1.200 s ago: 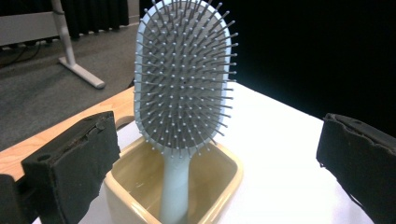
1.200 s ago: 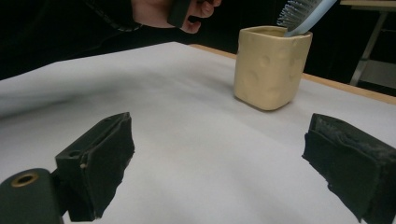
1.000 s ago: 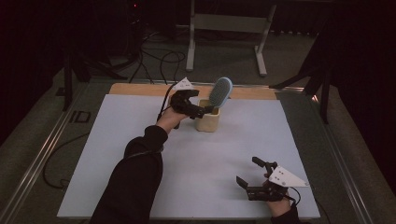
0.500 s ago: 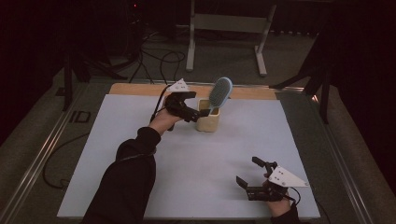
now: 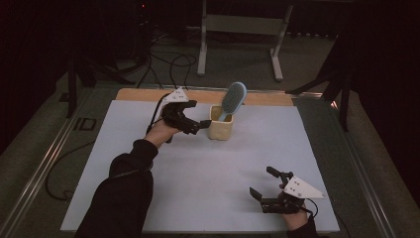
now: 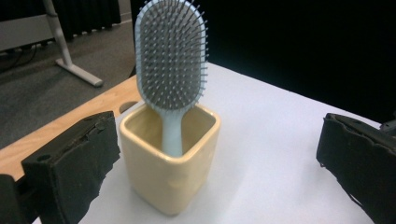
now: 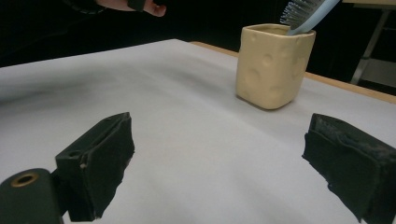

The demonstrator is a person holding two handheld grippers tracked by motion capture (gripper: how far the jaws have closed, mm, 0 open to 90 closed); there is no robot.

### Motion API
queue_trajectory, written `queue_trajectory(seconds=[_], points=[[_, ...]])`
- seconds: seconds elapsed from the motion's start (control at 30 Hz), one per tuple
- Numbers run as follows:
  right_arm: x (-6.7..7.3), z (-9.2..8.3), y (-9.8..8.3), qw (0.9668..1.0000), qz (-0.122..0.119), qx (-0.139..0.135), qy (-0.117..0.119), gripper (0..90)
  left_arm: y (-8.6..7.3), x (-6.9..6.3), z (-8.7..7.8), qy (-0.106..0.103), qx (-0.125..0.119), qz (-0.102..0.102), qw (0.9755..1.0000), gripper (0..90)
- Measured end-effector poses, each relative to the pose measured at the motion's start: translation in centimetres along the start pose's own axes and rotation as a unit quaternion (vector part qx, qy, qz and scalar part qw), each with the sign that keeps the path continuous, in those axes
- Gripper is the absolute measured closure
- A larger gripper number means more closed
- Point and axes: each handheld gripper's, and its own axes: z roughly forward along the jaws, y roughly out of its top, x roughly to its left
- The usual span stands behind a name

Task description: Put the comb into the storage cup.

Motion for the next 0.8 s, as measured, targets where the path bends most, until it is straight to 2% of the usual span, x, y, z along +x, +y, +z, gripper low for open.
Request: queue_trajectory(seconds=[0.27,0.8], points=[[0.0,0.1,0.0,1.0000,-0.001,0.001,0.000,8.0,-1.0,0.1,-1.5,0.013,0.004,-0.001,0.9999,0.0],[0.0,0.3,0.0,1.0000,0.000,0.004,-0.001,8.0,-3.1,0.2,-4.9,0.023,0.018,-0.002,0.9996,0.0]])
